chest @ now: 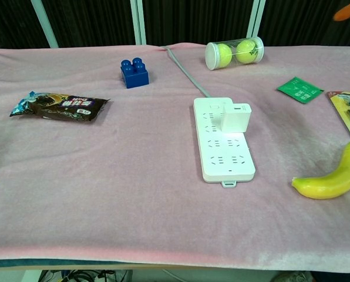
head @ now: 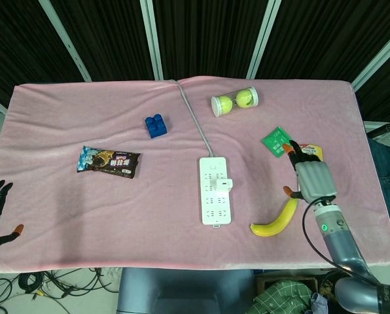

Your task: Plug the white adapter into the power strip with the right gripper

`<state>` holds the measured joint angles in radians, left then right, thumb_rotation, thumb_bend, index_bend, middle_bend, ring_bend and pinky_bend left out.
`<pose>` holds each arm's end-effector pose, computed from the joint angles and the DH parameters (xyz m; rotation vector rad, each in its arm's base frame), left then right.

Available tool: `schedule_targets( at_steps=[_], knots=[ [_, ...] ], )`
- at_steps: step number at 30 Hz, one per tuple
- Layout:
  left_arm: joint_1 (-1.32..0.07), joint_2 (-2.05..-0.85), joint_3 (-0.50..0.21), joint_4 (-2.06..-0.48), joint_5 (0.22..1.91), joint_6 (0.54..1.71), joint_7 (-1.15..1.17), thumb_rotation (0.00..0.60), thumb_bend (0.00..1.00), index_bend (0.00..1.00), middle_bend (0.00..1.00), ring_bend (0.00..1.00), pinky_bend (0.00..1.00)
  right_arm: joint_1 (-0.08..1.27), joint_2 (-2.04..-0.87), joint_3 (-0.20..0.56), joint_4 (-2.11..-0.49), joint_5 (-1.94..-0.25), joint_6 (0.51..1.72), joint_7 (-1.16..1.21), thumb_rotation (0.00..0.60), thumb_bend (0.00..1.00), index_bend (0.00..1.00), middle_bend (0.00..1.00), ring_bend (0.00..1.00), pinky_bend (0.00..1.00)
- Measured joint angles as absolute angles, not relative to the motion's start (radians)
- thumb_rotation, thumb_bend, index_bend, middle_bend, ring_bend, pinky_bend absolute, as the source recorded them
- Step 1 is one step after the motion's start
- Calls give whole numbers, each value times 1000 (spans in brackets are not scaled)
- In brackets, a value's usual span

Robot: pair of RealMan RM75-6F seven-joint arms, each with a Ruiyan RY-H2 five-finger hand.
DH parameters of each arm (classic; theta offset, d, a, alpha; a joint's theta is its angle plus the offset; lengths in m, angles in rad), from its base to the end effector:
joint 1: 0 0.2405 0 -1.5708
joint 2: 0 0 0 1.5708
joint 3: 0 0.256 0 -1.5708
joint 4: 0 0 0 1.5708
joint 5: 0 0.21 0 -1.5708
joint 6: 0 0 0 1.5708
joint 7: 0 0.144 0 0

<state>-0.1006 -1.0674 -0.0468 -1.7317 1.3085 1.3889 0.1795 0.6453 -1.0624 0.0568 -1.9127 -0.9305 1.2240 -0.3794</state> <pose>-0.3184 0.1807 0.1598 -1.3441 -0.9744 -0.6819 -0.1996 -0.3053 0.1289 1.5789 -0.9527 0.7740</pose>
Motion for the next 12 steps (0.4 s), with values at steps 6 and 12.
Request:
schedule_targets(
  at_steps=[6, 12],
  knots=[
    [-98, -1071, -43, -1724, 1342, 1406, 172, 600, 245, 0, 0, 0, 0, 460, -1115, -53, -1832, -1158, 1442, -349, 600, 134, 81, 66, 242, 251],
    [-93, -1072, -31, -1715, 1403, 1425, 129, 600, 244, 0, 0, 0, 0, 332, -1236, -111, -1617, -1269, 1559, -282, 600, 134, 81, 68, 243, 239]
  ],
)
